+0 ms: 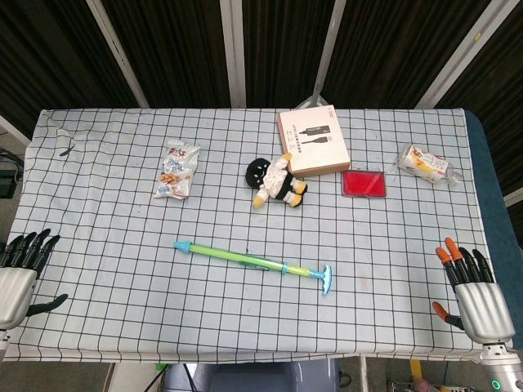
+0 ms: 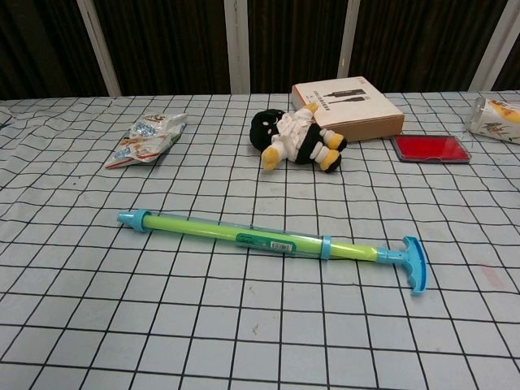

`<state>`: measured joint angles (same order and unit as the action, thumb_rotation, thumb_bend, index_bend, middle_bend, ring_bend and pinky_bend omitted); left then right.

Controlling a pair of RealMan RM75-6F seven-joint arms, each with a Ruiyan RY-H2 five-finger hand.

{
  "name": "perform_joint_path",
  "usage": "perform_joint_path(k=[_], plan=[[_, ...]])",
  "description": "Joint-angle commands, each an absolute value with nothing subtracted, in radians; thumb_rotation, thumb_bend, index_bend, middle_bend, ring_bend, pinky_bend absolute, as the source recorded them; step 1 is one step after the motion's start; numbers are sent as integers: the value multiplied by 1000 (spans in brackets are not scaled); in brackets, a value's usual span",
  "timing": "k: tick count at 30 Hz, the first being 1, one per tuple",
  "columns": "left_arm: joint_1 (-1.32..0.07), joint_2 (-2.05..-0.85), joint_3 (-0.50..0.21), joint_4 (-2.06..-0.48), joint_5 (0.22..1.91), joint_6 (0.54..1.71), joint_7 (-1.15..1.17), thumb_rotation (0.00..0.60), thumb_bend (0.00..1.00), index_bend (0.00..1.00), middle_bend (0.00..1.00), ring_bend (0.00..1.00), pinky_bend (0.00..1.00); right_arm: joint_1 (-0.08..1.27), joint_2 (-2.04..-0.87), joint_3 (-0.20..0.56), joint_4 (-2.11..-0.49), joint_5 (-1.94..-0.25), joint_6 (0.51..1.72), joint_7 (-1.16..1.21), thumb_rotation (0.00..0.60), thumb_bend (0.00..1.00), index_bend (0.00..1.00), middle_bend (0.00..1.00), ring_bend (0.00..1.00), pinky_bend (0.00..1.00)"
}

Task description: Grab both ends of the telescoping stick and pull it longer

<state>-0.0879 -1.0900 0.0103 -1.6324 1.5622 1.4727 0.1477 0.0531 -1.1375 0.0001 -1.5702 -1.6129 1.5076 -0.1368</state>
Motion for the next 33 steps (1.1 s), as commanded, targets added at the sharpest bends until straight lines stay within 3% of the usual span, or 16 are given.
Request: perform_joint_path(k=[1,29,31,33], plan=[[-89,-1088,9,-1631,1556,1468,143,600,41,0,0,0,0,55,-1139,-1,-1573,-1613,1504,-141,600,237,0,0,0,0],[-86,-1078,22,-1650,1570,1464,127,600,41,0,0,0,0,69,-1120,2,-1621,-1616,1486,-141,600,237,0,0,0,0],[-86,-1078,21,-1650,1568,1464,129,600,41,0,0,0,0,72,-1119,0,-1624,-1618,1479,-136,600,237,17,0,0,0],[-86,-1077,21,-1651,1567,1464,130,600,41,0,0,0,0,77,-1121,-2,-1629,-1624,1472,-136,600,237,97,26,0,0]])
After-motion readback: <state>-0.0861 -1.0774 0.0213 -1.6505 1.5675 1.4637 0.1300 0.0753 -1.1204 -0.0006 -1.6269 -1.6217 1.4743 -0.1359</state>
